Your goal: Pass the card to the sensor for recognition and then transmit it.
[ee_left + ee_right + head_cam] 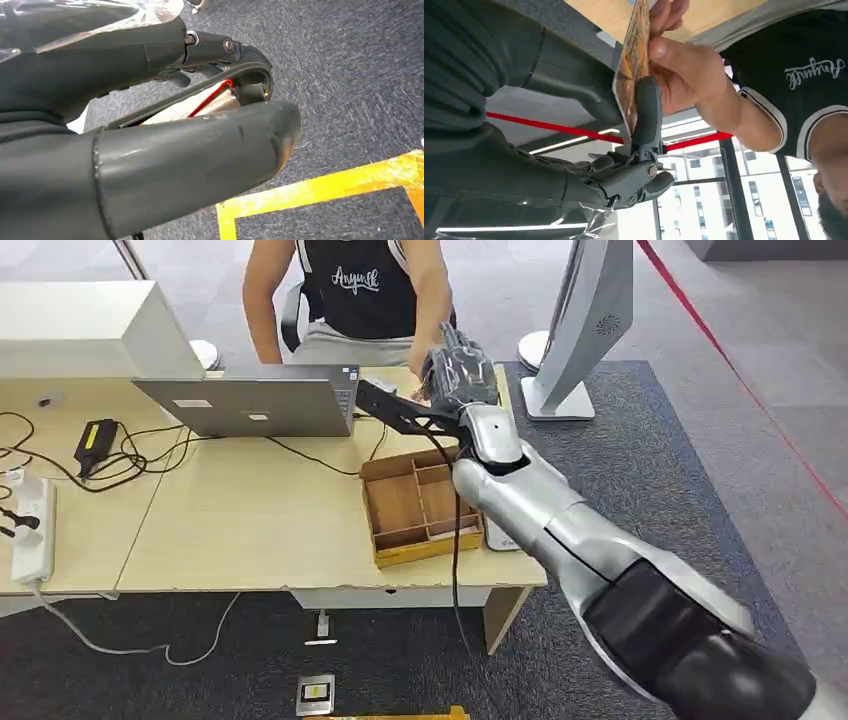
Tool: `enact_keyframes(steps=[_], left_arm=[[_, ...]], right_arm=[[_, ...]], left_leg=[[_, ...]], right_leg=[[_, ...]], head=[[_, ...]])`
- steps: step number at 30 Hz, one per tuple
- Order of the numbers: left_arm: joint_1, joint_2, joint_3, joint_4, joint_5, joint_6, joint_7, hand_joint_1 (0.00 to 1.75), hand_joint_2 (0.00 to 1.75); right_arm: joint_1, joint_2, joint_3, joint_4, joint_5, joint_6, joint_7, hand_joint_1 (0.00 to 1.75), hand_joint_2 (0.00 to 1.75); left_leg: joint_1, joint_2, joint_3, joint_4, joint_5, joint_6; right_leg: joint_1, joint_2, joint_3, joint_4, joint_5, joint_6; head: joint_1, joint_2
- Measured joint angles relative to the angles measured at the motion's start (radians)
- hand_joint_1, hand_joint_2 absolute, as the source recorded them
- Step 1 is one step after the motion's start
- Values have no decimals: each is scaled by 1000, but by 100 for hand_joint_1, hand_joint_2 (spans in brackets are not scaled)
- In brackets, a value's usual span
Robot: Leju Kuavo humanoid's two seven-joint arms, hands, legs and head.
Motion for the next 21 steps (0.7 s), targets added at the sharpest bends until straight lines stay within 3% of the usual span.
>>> enact_keyframes(steps=[10,11,12,21], left_arm=[[1,-2,0,0,0,0,0,0,0],[2,-2,-1,0,0,0,0,0,0],[2,-2,-1,0,0,0,2,0,0],[10,-2,-1,1,4,2,6,0,0]], right_arm=[[-2,19,0,58,-1,-7,-2,175,175],[-2,20,0,64,-1,-8,-2,106,175],[-2,20,0,69,-1,-8,-2,0,175],[-2,16,3,102,-3,-37,14,0,175]], left_leg=[[0,0,0,0,0,0],[0,0,0,0,0,0],[0,0,0,0,0,0],[0,0,0,0,0,0]], right_leg=[[0,0,0,0,0,0],[0,0,0,0,0,0],[0,0,0,0,0,0],[0,0,0,0,0,0]], head=[[0,0],[0,0],[0,0],[0,0]])
